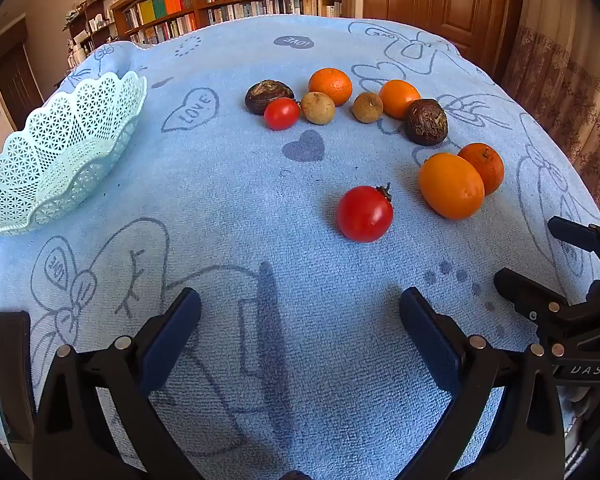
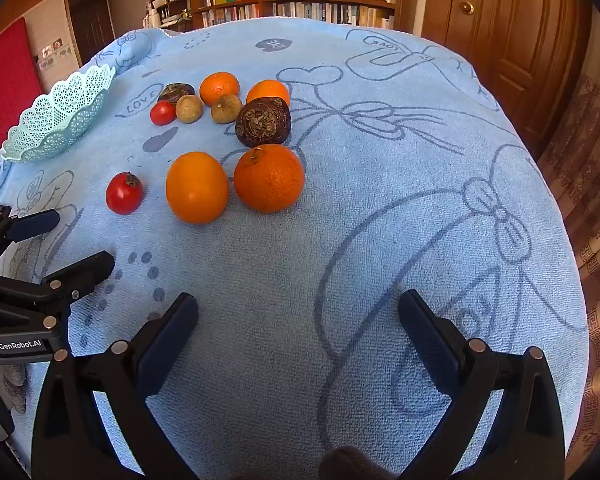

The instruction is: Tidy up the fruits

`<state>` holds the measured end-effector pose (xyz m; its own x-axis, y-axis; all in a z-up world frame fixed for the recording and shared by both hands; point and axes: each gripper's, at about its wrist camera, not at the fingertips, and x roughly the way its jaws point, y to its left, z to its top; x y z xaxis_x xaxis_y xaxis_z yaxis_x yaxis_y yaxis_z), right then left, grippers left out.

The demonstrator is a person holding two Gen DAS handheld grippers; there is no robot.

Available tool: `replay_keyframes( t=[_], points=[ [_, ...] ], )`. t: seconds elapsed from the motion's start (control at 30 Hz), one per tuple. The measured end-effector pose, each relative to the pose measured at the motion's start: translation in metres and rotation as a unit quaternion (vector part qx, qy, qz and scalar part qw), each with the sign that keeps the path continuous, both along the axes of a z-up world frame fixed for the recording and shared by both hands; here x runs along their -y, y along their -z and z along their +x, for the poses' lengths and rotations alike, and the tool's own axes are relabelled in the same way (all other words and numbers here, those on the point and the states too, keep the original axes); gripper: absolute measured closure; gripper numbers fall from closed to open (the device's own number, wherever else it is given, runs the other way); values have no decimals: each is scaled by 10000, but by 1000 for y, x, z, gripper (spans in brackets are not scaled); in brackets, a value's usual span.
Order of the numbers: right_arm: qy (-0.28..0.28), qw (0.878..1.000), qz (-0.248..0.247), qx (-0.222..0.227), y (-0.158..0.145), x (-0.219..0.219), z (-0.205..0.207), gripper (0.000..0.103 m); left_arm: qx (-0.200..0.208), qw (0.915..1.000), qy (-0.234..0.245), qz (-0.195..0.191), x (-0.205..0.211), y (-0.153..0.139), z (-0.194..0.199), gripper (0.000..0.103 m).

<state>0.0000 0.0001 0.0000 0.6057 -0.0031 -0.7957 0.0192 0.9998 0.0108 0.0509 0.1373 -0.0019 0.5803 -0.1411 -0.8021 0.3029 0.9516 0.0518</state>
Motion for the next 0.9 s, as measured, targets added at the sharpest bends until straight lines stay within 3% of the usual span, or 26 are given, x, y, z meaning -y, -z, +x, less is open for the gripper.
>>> replay_keyframes(
  t=[0.9],
  points=[
    [0, 10000, 6, 3, 0, 0, 0, 5, -26, 10000, 3, -31, -1, 0, 0, 2]
  ],
)
